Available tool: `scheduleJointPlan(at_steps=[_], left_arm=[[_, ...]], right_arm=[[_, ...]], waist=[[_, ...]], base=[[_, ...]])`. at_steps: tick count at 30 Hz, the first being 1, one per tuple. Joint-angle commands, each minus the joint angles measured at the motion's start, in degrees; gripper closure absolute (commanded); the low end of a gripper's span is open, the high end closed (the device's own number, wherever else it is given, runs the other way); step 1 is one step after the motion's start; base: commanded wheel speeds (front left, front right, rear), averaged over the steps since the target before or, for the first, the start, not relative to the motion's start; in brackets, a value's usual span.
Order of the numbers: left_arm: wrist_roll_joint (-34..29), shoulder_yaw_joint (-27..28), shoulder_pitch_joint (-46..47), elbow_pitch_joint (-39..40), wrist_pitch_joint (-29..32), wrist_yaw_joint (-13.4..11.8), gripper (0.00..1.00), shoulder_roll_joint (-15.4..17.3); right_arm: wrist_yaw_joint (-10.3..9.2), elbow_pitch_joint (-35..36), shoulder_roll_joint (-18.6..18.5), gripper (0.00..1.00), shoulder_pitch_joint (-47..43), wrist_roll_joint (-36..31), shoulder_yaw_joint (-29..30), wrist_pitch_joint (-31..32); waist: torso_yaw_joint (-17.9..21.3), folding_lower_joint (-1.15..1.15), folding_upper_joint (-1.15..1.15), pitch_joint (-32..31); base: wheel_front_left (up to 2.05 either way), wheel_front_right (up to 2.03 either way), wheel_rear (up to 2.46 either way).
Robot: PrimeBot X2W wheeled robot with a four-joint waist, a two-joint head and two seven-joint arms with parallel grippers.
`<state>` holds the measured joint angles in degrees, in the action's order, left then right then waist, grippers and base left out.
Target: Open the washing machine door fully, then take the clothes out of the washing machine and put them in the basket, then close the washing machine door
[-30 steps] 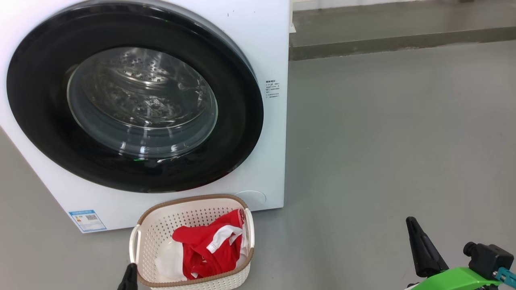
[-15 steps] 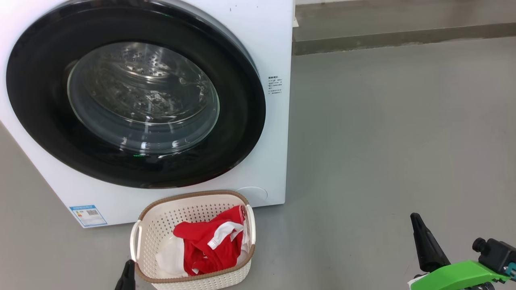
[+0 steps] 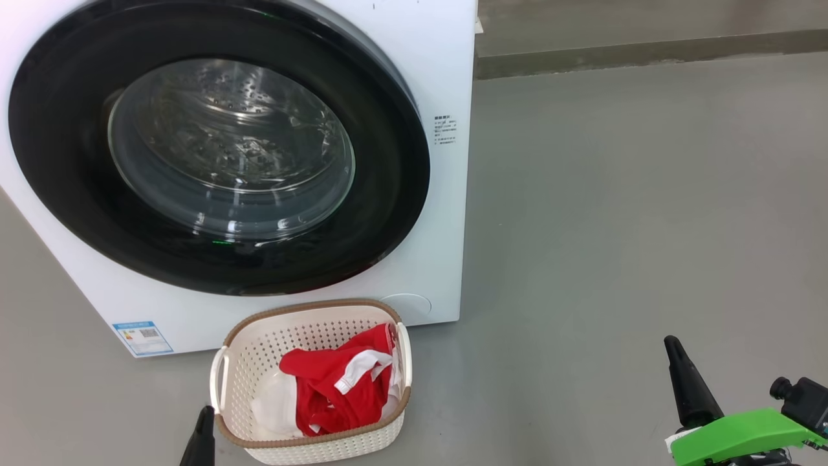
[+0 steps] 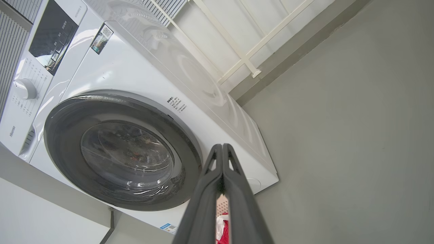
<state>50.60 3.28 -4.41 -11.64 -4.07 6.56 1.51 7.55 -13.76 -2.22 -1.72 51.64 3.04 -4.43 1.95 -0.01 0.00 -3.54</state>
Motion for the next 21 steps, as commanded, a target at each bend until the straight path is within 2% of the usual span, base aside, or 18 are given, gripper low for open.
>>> scheduleJointPlan(at_steps=[1, 21], left_arm=[[1.89, 1.21, 2.75, 1.02, 0.41, 0.44, 1.0, 0.88], [14.76, 1.87, 5.3, -0.1, 3.71, 0.6, 1.0, 1.04]], right_arm=[[-0.03, 1.26, -0.58, 1.0, 3.16, 2.04, -0.08, 0.48], [-0.04, 0.77, -0.6, 1.0, 4.7, 14.51, 1.09, 3.88]], waist=[[-0.07, 0.01, 0.0, 0.11], [-0.68, 0.01, 0.0, 1.28]], base=[[0.0, 0.0, 0.0], [0.0, 0.0, 0.0]])
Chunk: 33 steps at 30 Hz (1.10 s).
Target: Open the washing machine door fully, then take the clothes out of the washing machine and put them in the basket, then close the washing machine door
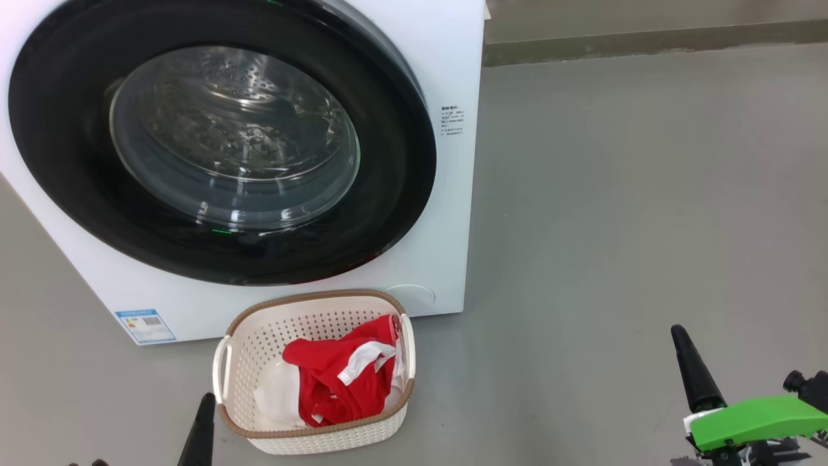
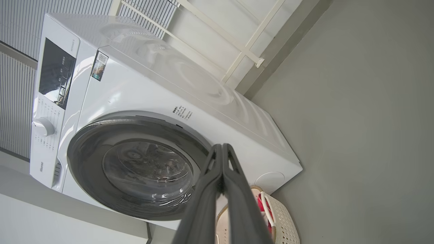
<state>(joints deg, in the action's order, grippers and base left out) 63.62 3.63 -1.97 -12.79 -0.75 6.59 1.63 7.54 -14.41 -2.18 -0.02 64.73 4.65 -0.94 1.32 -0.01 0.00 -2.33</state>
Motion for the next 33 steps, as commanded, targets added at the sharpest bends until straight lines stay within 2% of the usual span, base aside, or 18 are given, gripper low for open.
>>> scheduleJointPlan(at_steps=[1, 33], left_arm=[[2.38, 1.55, 2.98, 1.0, 0.55, 0.58, 1.0, 0.93], [22.32, 2.58, 6.93, -0.73, 5.65, 0.83, 1.0, 1.17]], right_arm=[[-0.03, 1.39, -0.65, 1.0, 3.08, 2.05, -0.46, 0.56], [-0.05, 0.62, -0.69, 1.0, 5.46, 21.38, 1.33, 5.81]], waist=[[-0.07, 0.0, 0.0, 0.13], [-1.02, 0.0, 0.0, 1.94]], base=[[0.0, 0.0, 0.0], [0.0, 0.0, 0.0]])
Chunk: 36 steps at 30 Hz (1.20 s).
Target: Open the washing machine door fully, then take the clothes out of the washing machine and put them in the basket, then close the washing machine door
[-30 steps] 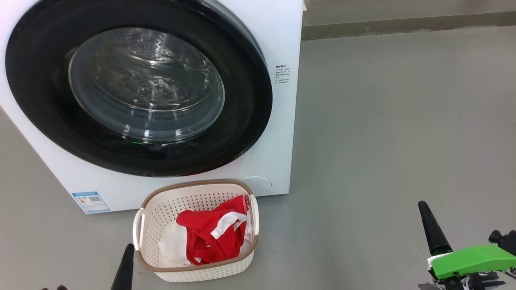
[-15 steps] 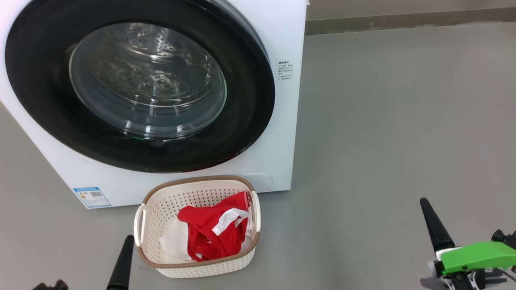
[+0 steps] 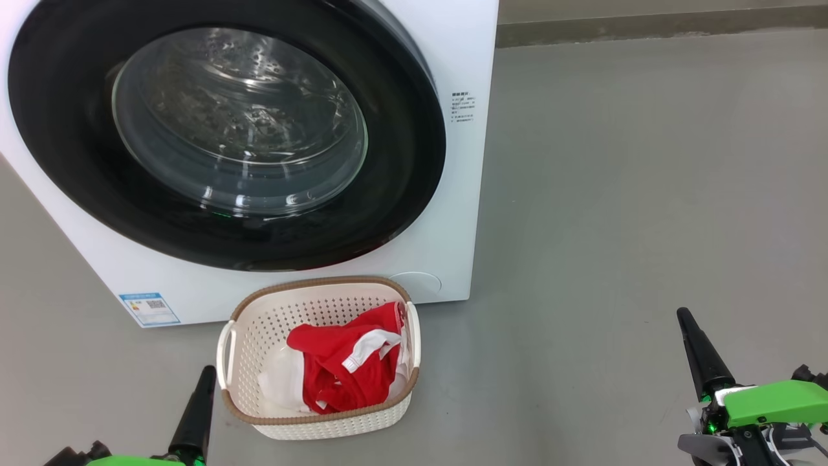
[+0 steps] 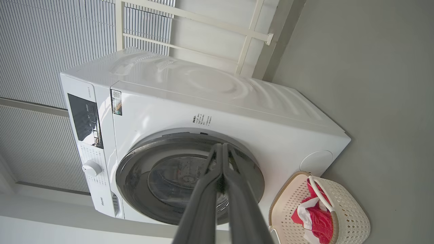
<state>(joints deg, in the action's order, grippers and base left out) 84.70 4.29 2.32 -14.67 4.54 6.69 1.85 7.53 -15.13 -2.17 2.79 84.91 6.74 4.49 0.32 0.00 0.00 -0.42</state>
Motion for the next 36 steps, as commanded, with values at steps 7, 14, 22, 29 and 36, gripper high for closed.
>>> scheduleJointPlan(at_steps=[7, 14, 22, 29, 36], left_arm=[[5.73, 2.15, 3.53, 0.76, 1.51, 0.78, 1.0, 1.01], [7.46, 2.24, 3.88, 0.61, 1.95, 0.8, 1.0, 1.03], [7.46, 2.23, 3.87, 0.61, 1.95, 0.8, 1.0, 1.03], [7.46, 2.23, 3.87, 0.61, 1.95, 0.8, 1.0, 1.03], [7.47, 2.23, 3.87, 0.61, 1.95, 0.8, 1.0, 1.03]], right_arm=[[-0.04, 1.18, -0.71, 1.0, 3.19, 5.56, -0.35, 1.56], [-0.04, 1.11, -0.71, 1.0, 3.4, 7.24, -0.2, 2.02], [-0.04, 1.11, -0.71, 1.0, 3.4, 7.24, -0.2, 2.02], [-0.04, 1.11, -0.71, 1.0, 3.4, 7.24, -0.2, 2.01], [-0.04, 1.11, -0.71, 1.0, 3.4, 7.25, -0.2, 2.01]], waist=[[-0.24, 0.0, 0.0, 0.44], [-0.32, 0.0, 0.0, 0.6], [-0.32, 0.0, 0.0, 0.6], [-0.32, 0.0, 0.0, 0.6], [-0.32, 0.0, 0.0, 0.6]], base=[[0.0, 0.0, 0.0], [0.0, 0.0, 0.0], [0.0, 0.0, 0.0], [0.0, 0.0, 0.0], [0.0, 0.0, 0.0]])
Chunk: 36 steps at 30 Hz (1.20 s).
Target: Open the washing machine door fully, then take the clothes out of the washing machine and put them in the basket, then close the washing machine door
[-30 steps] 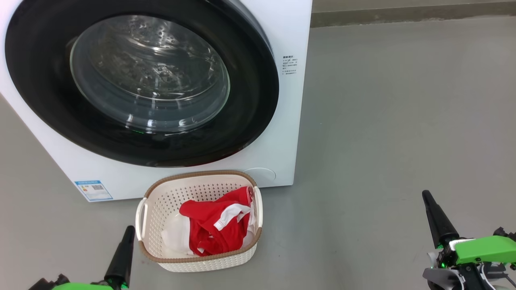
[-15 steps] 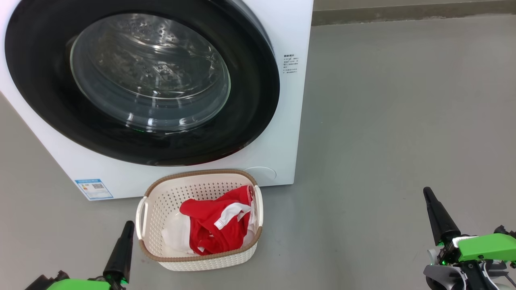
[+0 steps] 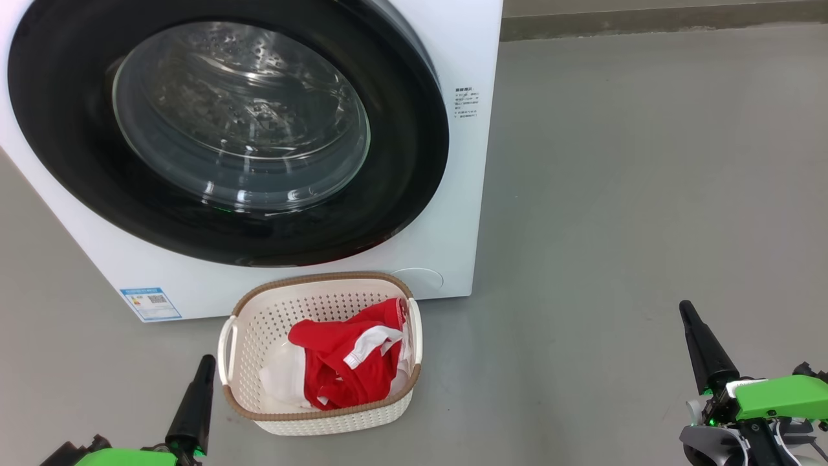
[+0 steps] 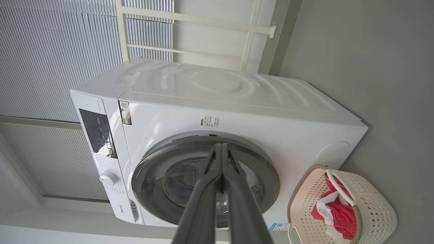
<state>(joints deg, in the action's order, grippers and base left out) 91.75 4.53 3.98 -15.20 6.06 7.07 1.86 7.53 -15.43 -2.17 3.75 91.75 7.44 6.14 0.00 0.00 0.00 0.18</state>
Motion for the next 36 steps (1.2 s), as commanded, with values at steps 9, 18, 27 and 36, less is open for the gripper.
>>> scheduleJointPlan(at_steps=[9, 18, 27, 36], left_arm=[[0.41, 1.99, 2.21, 1.14, 0.43, 0.42, 1.0, 1.01], [0.41, 1.99, 2.21, 1.14, 0.43, 0.42, 1.0, 1.01], [0.42, 1.99, 2.21, 1.15, 0.43, 0.42, 1.0, 1.01], [0.42, 1.98, 2.21, 1.15, 0.43, 0.42, 1.0, 1.01]], right_arm=[[-0.04, 1.41, -0.71, 1.0, 2.44, 0.4, -0.91, 0.36], [-0.04, 1.41, -0.71, 1.0, 2.44, 0.41, -0.91, 0.36], [-0.04, 1.41, -0.71, 1.0, 2.44, 0.41, -0.92, 0.36], [-0.04, 1.41, -0.71, 1.0, 2.43, 0.41, -0.92, 0.36]], waist=[[0.0, 0.0, 0.0, 0.0], [0.0, 0.0, 0.0, 0.0], [0.0, 0.0, 0.0, 0.0], [0.0, 0.0, 0.0, 0.0]], base=[[0.0, 0.0, 0.0], [0.0, 0.0, 0.0], [0.0, 0.0, 0.0], [0.0, 0.0, 0.0]])
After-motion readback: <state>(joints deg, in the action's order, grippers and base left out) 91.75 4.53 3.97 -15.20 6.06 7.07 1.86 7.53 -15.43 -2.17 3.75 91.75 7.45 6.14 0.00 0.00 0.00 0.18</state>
